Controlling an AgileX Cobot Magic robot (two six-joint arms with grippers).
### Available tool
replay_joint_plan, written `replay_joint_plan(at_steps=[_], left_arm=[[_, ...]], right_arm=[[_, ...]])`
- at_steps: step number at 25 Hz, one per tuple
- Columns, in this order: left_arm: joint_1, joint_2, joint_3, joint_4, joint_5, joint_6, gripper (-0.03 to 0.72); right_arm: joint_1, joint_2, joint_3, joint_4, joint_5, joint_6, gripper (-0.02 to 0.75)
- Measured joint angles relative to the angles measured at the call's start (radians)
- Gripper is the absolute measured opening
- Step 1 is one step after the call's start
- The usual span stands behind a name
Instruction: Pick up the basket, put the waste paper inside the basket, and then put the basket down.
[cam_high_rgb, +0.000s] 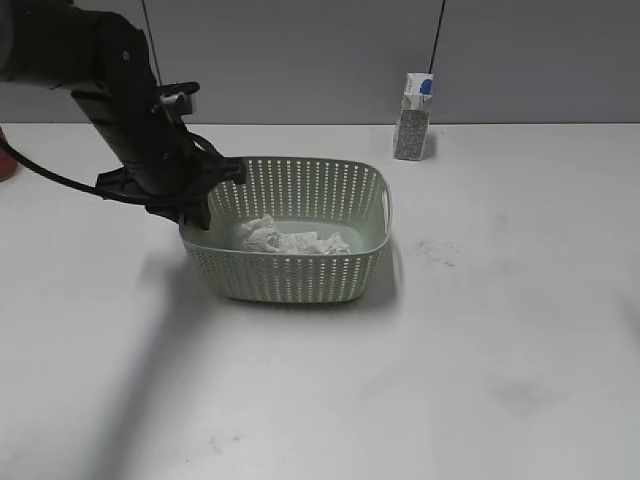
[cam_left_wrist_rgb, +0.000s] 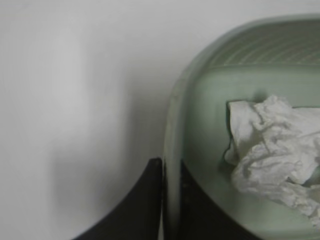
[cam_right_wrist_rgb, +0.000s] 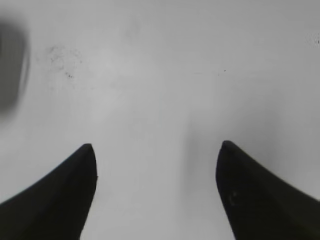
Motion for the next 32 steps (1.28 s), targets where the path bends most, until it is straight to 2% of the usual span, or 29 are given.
replay_joint_plan(at_steps=[3, 5, 6, 7, 9, 14, 19, 23, 28, 32], left_arm=[[0.000, 0.008, -0.001, -0.003, -0.008, 0.017, 0.288], [0.000, 0.008, -0.006, -0.008, -0.003, 0.034, 0.494], [0.000, 0.007, -0.011, -0.009, 0.005, 0.048, 0.564], [0.001, 0.005, -0.017, -0.011, 0.017, 0.065, 0.616], [0.010, -0.014, -0.025, -0.012, 0.046, 0.086, 0.663], [0.066, -0.113, -0.040, -0.014, 0.093, 0.134, 0.683], [0.168, -0.223, -0.040, -0.014, 0.185, 0.216, 0.673], [0.228, -0.294, -0.040, 0.016, 0.284, 0.257, 0.659], [0.237, -0.374, -0.030, 0.060, 0.361, 0.266, 0.620], [0.237, -0.463, 0.048, 0.061, 0.360, 0.266, 0.603]], right_arm=[[0.000, -0.126, 0.131, 0.000, -0.034, -0.005, 0.592], [0.000, -0.207, 0.223, 0.007, -0.061, -0.006, 0.592], [0.000, -0.252, 0.260, 0.009, -0.072, -0.007, 0.592], [0.000, -0.290, 0.302, 0.012, -0.079, -0.007, 0.592], [0.000, -0.379, 0.383, 0.012, -0.085, -0.007, 0.592], [0.000, -0.577, 0.565, 0.013, -0.089, -0.009, 0.592], [0.000, -0.767, 0.754, 0.013, -0.106, -0.009, 0.592], [0.000, -0.905, 0.799, 0.014, -0.107, -0.009, 0.592], [0.000, -1.061, 0.824, 0.015, -0.068, -0.001, 0.592], [0.000, -1.190, 0.827, 0.015, -0.063, 0.001, 0.588]])
